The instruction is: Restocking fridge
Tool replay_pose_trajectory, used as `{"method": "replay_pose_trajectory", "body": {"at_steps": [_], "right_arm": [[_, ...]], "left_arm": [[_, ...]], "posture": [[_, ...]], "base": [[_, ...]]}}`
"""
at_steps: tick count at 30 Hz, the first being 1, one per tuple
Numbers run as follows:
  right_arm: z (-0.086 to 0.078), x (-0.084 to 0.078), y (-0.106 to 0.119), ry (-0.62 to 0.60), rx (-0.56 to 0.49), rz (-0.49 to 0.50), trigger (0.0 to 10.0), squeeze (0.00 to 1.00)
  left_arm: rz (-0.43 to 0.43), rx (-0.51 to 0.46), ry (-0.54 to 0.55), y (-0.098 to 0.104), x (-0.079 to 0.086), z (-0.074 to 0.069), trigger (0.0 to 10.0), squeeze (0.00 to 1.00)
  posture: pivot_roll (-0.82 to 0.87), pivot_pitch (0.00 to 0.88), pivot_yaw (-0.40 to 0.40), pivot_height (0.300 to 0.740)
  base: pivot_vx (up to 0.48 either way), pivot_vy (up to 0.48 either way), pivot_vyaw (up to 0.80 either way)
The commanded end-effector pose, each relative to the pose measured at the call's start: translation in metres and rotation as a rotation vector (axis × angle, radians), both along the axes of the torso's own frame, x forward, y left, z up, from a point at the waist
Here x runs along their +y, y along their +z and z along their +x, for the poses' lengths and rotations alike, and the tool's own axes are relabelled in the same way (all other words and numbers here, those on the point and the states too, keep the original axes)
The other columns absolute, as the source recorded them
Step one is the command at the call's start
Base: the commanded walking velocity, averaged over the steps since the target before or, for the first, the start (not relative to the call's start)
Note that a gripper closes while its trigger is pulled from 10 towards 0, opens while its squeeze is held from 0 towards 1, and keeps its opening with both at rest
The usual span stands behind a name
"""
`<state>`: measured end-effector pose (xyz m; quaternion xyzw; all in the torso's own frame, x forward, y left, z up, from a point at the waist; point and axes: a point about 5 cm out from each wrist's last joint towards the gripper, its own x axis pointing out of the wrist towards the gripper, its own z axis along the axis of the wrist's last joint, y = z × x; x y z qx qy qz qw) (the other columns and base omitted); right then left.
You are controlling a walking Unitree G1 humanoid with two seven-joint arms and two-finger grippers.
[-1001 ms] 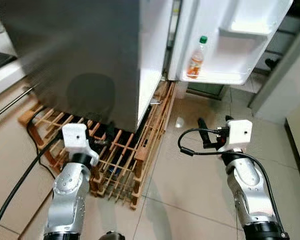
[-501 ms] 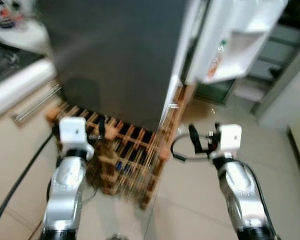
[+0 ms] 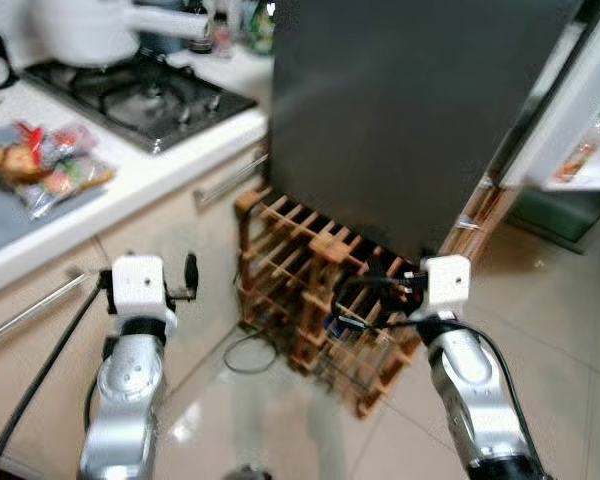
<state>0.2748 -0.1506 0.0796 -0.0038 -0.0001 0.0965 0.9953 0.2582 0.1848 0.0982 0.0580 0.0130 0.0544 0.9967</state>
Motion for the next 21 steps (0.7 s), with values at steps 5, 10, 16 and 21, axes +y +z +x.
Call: {"method": "replay_pose_trajectory", "body": {"at_steps": [5, 10, 16, 21], "right_arm": [[0.004, 0.002, 0.002, 0.023, -0.011, -0.017, 10.0, 0.00], [0.006, 0.008, 0.004, 0.033, -0.018, -0.004, 10.0, 0.00], [0.006, 0.013, 0.000, 0.046, -0.010, 0.006, 10.0, 0.00], [0.008, 0.018, -0.003, 0.057, -0.004, 0.018, 10.0, 0.00]], "left_arm": [[0.033, -0.070, 0.012, 0.016, -0.003, 0.000, 10.0, 0.00], [0.053, -0.092, 0.047, 0.023, 0.000, -0.001, 10.0, 0.00], [0.069, -0.089, 0.057, 0.025, 0.004, 0.002, 10.0, 0.00], [0.055, -0.081, 0.060, 0.028, 0.006, 0.009, 10.0, 0.00]], "posture": [[-0.01, 0.000, -0.066, 0.740], [0.00, 0.000, -0.067, 0.740], [0.01, 0.000, -0.061, 0.740], [0.02, 0.000, -0.042, 0.740]], "base": [[0.000, -0.288, 0.56], [0.000, -0.480, 0.56], [0.000, -0.480, 0.55], [0.000, -0.075, 0.54]]}}
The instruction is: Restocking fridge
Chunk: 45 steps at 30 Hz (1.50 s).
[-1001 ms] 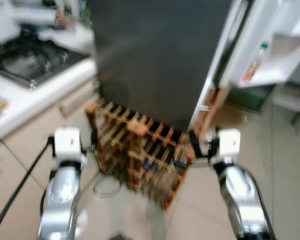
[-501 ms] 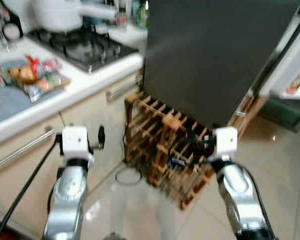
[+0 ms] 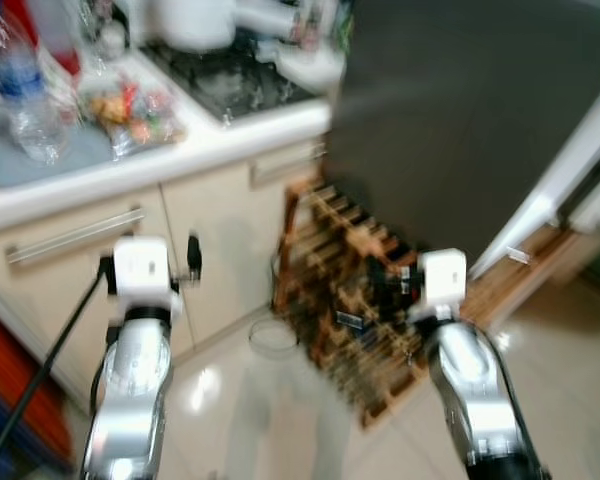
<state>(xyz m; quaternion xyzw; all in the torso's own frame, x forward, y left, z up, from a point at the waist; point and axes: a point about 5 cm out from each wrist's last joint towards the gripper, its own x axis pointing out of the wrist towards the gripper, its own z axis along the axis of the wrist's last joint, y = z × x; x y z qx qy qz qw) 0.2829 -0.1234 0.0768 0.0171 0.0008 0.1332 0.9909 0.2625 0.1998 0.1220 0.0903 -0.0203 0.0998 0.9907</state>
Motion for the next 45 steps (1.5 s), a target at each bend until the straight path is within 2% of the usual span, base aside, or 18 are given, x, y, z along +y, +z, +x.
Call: {"method": "replay_pose_trajectory", "body": {"at_steps": [1, 4, 5, 8, 12, 16, 19, 23, 25, 31, 34, 38, 40, 45], "right_arm": [[0.001, -0.010, 0.000, -0.029, -0.004, -0.009, 10.0, 0.00], [0.002, -0.013, 0.001, -0.053, -0.011, 0.007, 10.0, 0.00], [0.002, -0.014, 0.002, -0.071, -0.038, -0.012, 10.0, 0.00], [0.002, -0.017, 0.002, -0.080, -0.039, -0.019, 10.0, 0.00], [0.001, -0.018, 0.000, -0.055, -0.032, -0.039, 10.0, 0.00], [0.002, -0.025, -0.003, -0.097, -0.002, -0.007, 10.0, 0.00], [0.004, -0.020, 0.001, -0.106, -0.019, 0.002, 10.0, 0.00], [0.007, -0.018, 0.001, -0.108, -0.013, 0.018, 10.0, 0.00], [0.009, -0.013, 0.003, -0.056, -0.019, -0.005, 10.0, 0.00], [0.012, -0.008, 0.003, -0.015, -0.003, -0.025, 10.0, 0.00], [0.014, -0.013, 0.001, -0.043, 0.019, -0.040, 10.0, 0.00], [0.014, -0.012, 0.003, -0.022, 0.003, -0.048, 10.0, 0.00], [0.014, -0.011, 0.005, -0.020, -0.012, -0.046, 10.0, 0.00], [0.014, -0.008, 0.004, -0.016, -0.015, -0.033, 10.0, 0.00]], "left_arm": [[-0.010, -0.011, -0.038, 0.003, -0.010, 0.006, 10.0, 0.00], [-0.005, 0.005, -0.057, 0.000, -0.014, 0.009, 10.0, 0.00], [-0.057, 0.049, -0.041, -0.010, -0.016, 0.008, 10.0, 0.00], [-0.116, 0.088, -0.041, -0.017, -0.022, 0.006, 10.0, 0.00], [-0.064, 0.054, -0.101, -0.012, -0.032, 0.008, 10.0, 0.00], [-0.072, 0.043, -0.106, -0.006, -0.031, 0.016, 10.0, 0.00], [-0.021, 0.009, -0.157, 0.003, -0.030, 0.023, 10.0, 0.00], [-0.039, 0.016, -0.107, 0.001, -0.021, 0.028, 10.0, 0.00], [-0.048, -0.022, -0.082, 0.007, -0.018, 0.030, 10.0, 0.00], [-0.026, -0.011, -0.073, 0.001, -0.016, 0.027, 10.0, 0.00], [-0.039, 0.000, -0.036, -0.003, -0.019, 0.026, 10.0, 0.00], [-0.036, -0.002, -0.041, -0.003, -0.022, 0.026, 10.0, 0.00], [-0.027, 0.009, -0.073, -0.005, -0.031, 0.025, 10.0, 0.00], [-0.039, 0.042, -0.120, -0.010, -0.038, 0.026, 10.0, 0.00]], "posture": [[0.03, 0.000, -0.042, 0.740], [0.04, 0.000, -0.038, 0.740], [0.04, 0.000, -0.037, 0.740], [0.04, 0.000, -0.046, 0.740], [0.03, 0.000, -0.044, 0.740], [0.01, 0.000, -0.013, 0.740], [0.00, 0.000, -0.010, 0.740], [0.02, 0.000, -0.035, 0.740], [0.02, 0.000, -0.055, 0.740], [0.01, 0.000, -0.069, 0.740], [0.00, 0.000, -0.072, 0.740], [-0.01, 0.000, -0.062, 0.740], [-0.01, 0.000, -0.045, 0.740], [-0.01, 0.000, -0.037, 0.740]], "base": [[0.000, 0.000, 0.52], [0.000, 0.000, 0.52], [0.000, 0.000, 0.47], [0.000, 0.000, 0.47], [0.000, 0.000, 0.47], [0.000, 0.000, 0.47], [0.000, 0.000, 0.47], [0.000, 0.000, 0.46], [0.000, 0.000, 0.45], [0.000, 0.000, 0.45], [0.000, -0.472, 0.00], [0.000, -0.472, 0.40], [0.000, -0.472, 0.76], [0.000, -0.477, 0.72]]}}
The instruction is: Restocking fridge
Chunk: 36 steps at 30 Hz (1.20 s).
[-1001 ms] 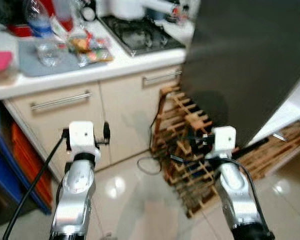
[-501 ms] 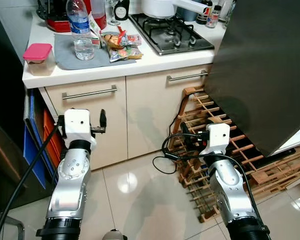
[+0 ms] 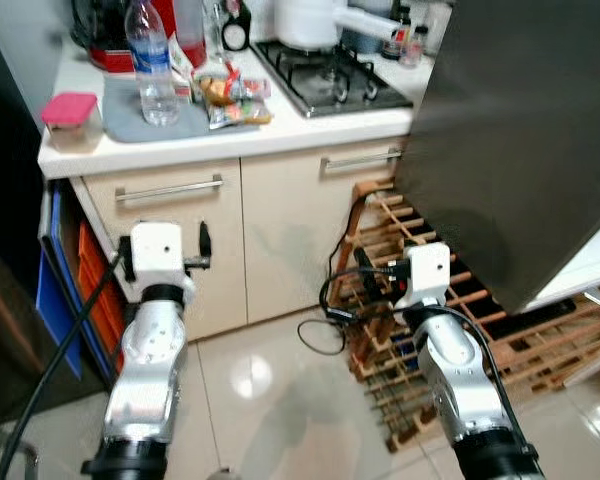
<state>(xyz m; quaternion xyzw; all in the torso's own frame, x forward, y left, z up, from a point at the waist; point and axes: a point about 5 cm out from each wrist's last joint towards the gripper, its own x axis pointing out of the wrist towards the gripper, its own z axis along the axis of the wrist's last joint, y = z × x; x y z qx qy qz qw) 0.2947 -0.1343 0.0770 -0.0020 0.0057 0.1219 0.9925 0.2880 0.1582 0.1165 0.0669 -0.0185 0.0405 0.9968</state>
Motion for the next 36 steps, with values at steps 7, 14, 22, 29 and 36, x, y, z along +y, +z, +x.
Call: {"method": "replay_pose_trajectory", "body": {"at_steps": [7, 14, 22, 29, 36], "right_arm": [[-0.002, 0.010, 0.000, 0.040, -0.007, 0.006, 10.0, 0.00], [-0.002, 0.013, -0.003, 0.066, 0.009, 0.025, 10.0, 0.00], [-0.002, 0.011, -0.008, 0.065, 0.039, 0.057, 10.0, 0.00], [-0.025, -0.043, -0.023, -0.067, 0.105, 0.044, 10.0, 0.00], [-0.015, -0.033, -0.019, -0.041, 0.087, 0.037, 10.0, 0.00]], "left_arm": [[-0.028, 0.021, 0.026, 0.002, 0.018, 0.010, 10.0, 0.00], [0.004, -0.007, 0.025, 0.006, 0.022, 0.008, 10.0, 0.00], [0.317, 0.107, 0.069, -0.005, 0.043, -0.013, 10.0, 0.00], [0.109, 0.215, -0.052, -0.020, 0.059, -0.067, 10.0, 0.00], [0.124, 0.134, -0.084, -0.005, 0.031, -0.045, 10.0, 0.00]], "posture": [[0.01, 0.000, -0.045, 0.740], [0.04, 0.000, -0.065, 0.740], [0.06, 0.000, -0.064, 0.740], [0.06, 0.000, -0.074, 0.740], [0.05, 0.000, -0.081, 0.740]], "base": [[0.000, 0.000, 0.69], [0.000, 0.000, 0.65], [0.000, 0.000, 0.61], [0.000, 0.000, 0.60], [0.000, 0.000, 0.60]]}}
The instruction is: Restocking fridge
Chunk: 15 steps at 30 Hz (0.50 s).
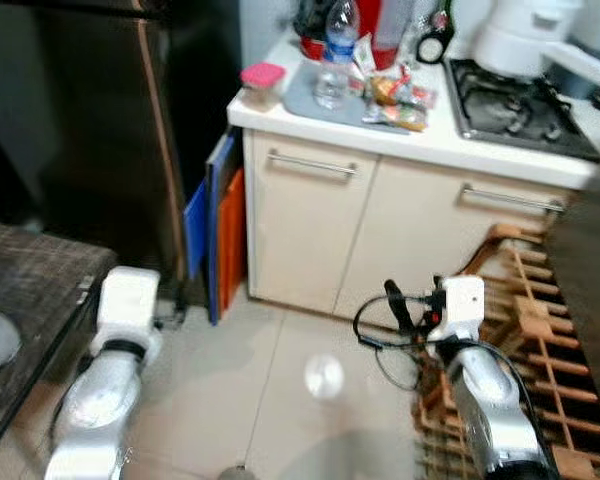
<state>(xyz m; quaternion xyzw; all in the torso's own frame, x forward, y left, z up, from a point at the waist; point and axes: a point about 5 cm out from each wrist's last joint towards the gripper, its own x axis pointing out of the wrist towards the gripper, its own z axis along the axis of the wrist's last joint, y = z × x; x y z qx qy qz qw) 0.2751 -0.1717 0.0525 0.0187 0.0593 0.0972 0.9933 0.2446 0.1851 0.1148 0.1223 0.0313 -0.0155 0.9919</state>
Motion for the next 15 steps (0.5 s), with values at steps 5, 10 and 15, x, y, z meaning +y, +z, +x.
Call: {"method": "replay_pose_trajectory", "body": {"at_steps": [5, 10, 15], "right_arm": [[0.009, 0.012, 0.008, 0.024, -0.029, 0.031, 10.0, 0.00], [0.014, 0.015, 0.008, 0.016, -0.030, 0.061, 10.0, 0.00], [0.015, 0.012, 0.008, -0.095, -0.028, 0.095, 10.0, 0.00]], "left_arm": [[0.024, -0.002, 0.010, 0.003, 0.007, 0.004, 10.0, 0.00], [0.088, -0.024, 0.001, 0.009, 0.003, 0.011, 10.0, 0.00], [0.160, -0.063, -0.046, 0.019, -0.005, 0.024, 10.0, 0.00]], "posture": [[0.06, 0.000, -0.084, 0.740], [0.06, 0.000, -0.077, 0.740], [0.05, 0.000, -0.041, 0.740]], "base": [[0.000, 0.000, 0.60], [0.000, 0.000, 0.60], [0.000, 0.000, 0.55]]}}
